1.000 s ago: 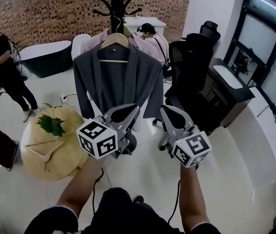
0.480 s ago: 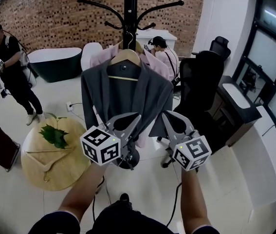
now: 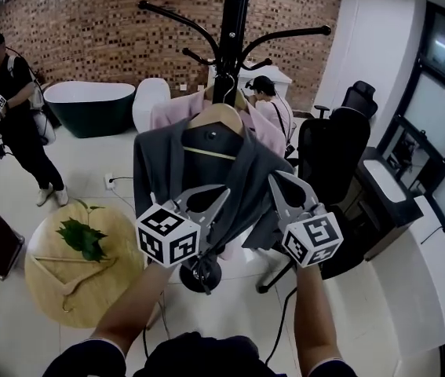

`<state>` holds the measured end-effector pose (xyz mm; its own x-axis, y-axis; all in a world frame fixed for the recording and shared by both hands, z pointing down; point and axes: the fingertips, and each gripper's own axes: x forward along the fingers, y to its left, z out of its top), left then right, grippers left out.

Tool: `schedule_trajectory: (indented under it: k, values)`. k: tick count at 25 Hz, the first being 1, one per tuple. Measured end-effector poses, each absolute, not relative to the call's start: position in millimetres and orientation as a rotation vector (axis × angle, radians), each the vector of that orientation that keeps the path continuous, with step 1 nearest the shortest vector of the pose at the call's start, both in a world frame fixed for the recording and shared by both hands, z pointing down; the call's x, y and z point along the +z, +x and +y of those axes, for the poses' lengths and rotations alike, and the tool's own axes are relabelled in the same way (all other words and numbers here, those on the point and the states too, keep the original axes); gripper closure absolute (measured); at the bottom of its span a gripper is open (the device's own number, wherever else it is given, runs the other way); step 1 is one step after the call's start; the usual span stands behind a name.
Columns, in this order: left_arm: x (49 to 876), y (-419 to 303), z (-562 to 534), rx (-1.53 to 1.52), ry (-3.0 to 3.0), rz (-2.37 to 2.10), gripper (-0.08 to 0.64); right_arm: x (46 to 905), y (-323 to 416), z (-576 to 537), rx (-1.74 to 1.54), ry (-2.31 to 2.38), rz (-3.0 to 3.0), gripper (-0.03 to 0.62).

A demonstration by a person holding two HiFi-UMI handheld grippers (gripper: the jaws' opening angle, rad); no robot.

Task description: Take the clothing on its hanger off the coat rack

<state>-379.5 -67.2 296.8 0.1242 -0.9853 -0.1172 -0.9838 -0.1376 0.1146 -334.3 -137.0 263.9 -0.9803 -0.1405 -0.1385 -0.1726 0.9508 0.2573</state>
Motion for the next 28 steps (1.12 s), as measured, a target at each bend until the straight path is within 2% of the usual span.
schedule_trajectory:
  k: [7,11,15,24,25,26,28]
  values:
    - [296.0,-408.4,-83.9,-0.247,2.280,-2.140,0.555,261.7,-374.4,-166.9,0.538,-0.198,3.032,0.485]
    - [293.8,-416.8,-88.9,-0.264,2.233,-2.187,0.555,255.6,-394.0,-179.4,0.723,-0.162,3.054,0.410]
    - [291.8,-420.3,-89.8,-0.270,2.188,-2.233,0.555,252.1,-416.9,-189.3,0.905,-0.068,3.109,0.367]
    - [292.2,-430.9,-84.8,-0.268,2.100,-2.330,0.555,280.7,-458.5,-195.0,1.062,0.149,3.248,0.361]
    - [292.5,-431.7,-83.5,-0.266,2.094,-2.339,0.555,283.3,-459.6,-195.4,1.091,0.139,3.239,0.399]
    - [292.4,-432.9,-82.3,-0.262,2.088,-2.347,0.555,285.0,-460.6,-195.7,1.107,0.128,3.228,0.473]
    - [290.4,-435.9,-81.1,-0.253,2.080,-2.365,0.555,283.6,-463.8,-197.4,1.108,0.107,3.203,0.499]
